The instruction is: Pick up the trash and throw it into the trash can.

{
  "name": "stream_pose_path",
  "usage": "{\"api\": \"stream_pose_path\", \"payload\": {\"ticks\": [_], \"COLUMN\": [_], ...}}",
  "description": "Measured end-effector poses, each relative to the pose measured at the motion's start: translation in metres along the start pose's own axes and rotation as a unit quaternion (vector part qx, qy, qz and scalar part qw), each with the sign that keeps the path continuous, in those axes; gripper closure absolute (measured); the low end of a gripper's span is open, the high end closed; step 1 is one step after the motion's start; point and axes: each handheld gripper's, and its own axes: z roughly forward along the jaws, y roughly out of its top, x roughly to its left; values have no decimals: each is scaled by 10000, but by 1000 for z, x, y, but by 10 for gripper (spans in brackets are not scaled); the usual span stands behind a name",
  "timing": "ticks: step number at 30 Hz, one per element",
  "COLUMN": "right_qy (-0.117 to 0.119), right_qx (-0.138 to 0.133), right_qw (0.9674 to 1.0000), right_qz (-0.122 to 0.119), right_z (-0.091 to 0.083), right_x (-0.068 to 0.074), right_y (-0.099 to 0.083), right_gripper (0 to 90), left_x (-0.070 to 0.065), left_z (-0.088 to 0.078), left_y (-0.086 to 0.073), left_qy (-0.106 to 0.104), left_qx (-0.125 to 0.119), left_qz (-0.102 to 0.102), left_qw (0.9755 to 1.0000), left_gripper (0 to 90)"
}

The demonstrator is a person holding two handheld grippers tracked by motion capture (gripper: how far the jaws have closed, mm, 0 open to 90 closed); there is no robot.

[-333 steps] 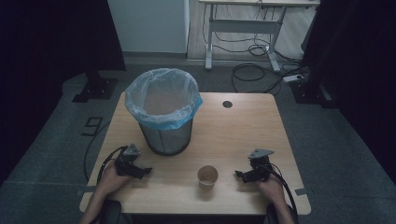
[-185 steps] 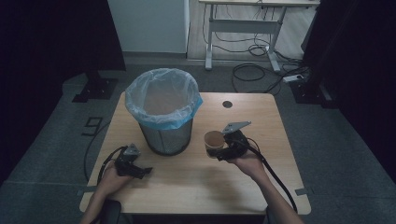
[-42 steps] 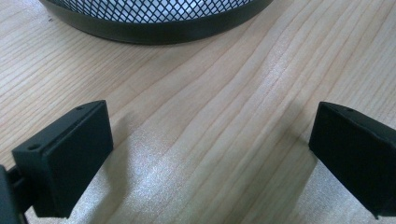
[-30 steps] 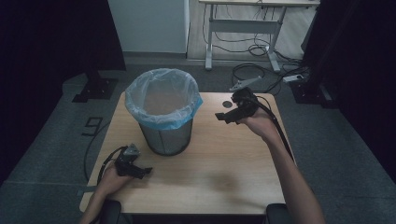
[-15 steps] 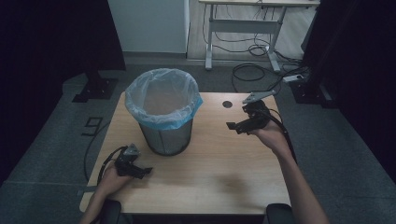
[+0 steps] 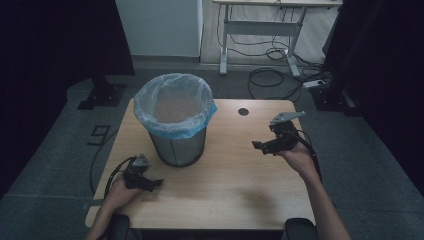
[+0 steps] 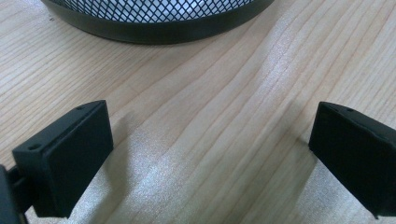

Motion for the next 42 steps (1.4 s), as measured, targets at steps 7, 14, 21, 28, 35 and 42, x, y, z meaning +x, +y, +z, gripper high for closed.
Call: {"api": "stream_pose_path", "payload": {"ticks": [7, 14, 21, 28, 35, 42], "right_qy": [-51, -275, -393, -412, -394, -410], "right_qx": [-41, -32, 14, -17, 68, 281], "right_qw": [9999, 9995, 9990, 9984, 9981, 9975], "right_qz": [129, 151, 210, 380, 464, 511], "right_z": [-5, -15, -16, -9, 4, 24], "right_x": [-2, -3, -4, -8, -8, -4], "right_y": [-22, -46, -68, -92, -109, -128], "right_gripper": [35, 35, 36, 38, 29, 0], "left_x": [0, 0, 0, 0, 0, 0], "left_z": [0, 0, 0, 0, 0, 0], "left_y": [0, 0, 0, 0, 0, 0], "left_qy": [0, 7, 9, 9, 7, 9], "left_qx": [1, -5, -2, -4, 1, -1], "left_qz": [0, 2, 4, 7, 14, 4], "left_qw": [10000, 10000, 10000, 10000, 10000, 10000], "left_gripper": [0, 0, 0, 0, 0, 0]}}
